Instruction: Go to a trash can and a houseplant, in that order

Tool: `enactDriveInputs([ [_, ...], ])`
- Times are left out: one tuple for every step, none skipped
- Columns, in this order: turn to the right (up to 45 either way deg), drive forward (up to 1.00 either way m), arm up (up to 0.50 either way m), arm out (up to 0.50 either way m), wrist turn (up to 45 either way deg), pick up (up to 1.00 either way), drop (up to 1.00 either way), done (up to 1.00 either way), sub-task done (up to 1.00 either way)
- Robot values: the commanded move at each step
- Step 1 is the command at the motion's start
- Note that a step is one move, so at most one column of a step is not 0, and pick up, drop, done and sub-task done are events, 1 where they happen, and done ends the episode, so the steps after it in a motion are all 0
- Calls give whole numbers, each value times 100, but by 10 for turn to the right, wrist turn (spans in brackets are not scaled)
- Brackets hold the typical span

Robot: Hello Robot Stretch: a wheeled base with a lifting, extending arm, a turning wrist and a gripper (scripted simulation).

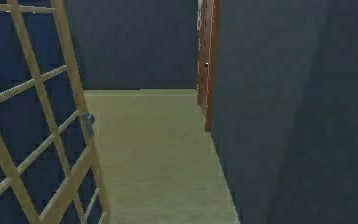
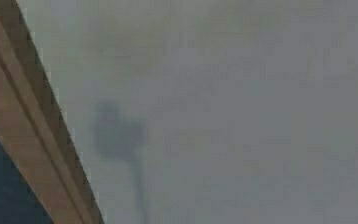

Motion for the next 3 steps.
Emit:
enactDriveInputs([
  [0, 100, 0, 0, 0, 0, 0, 0, 0],
  [-60, 0, 0, 0, 0, 0, 0, 0, 0],
  [0, 20, 0, 0, 0, 0, 0, 0, 0],
])
